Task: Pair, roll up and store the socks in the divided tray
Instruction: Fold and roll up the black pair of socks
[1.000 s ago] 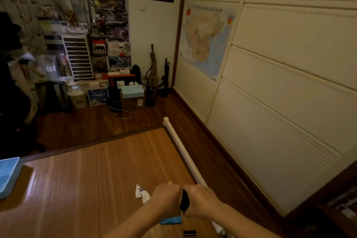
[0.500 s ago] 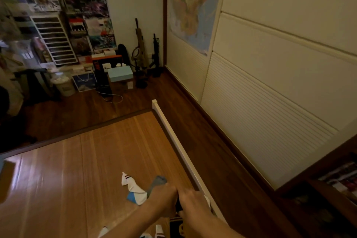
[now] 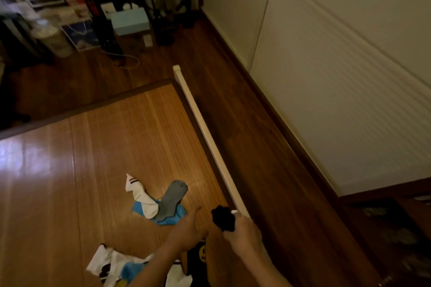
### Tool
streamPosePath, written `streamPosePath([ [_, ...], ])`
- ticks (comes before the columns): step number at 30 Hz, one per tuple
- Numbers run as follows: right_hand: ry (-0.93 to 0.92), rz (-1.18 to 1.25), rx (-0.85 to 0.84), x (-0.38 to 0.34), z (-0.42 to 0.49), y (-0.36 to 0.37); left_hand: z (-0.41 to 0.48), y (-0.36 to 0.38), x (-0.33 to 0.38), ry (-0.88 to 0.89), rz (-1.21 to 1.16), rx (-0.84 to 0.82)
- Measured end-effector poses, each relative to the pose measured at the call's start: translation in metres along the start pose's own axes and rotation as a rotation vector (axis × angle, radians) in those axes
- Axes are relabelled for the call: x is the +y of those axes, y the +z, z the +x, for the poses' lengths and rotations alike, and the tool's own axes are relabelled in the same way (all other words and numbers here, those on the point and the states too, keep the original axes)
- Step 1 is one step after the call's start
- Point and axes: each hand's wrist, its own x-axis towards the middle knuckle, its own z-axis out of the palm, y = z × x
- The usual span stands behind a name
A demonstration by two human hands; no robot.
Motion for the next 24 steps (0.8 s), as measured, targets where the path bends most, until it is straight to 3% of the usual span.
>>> streamPosePath([
  [5,0.120,0.116,0.089,0.035,0.083,0.026,0.059,0.036,-0.043,-0.237,-0.395,-0.022],
  [10,0.008,-0.106,0.248,0.053,0.159,0.083,0.115,0.071,-0.062,-0.371,-0.718,0.063],
  [18,-0.063,-0.261,0.315,0.063,0.216,0.144,0.196,0.091,-0.047,-0.222,-0.848,0.293],
  [24,-0.092,-0.212,0.397,0.072,0.227,0.159,0.243,0.101,-0.046,-0.225,-0.677,0.397],
])
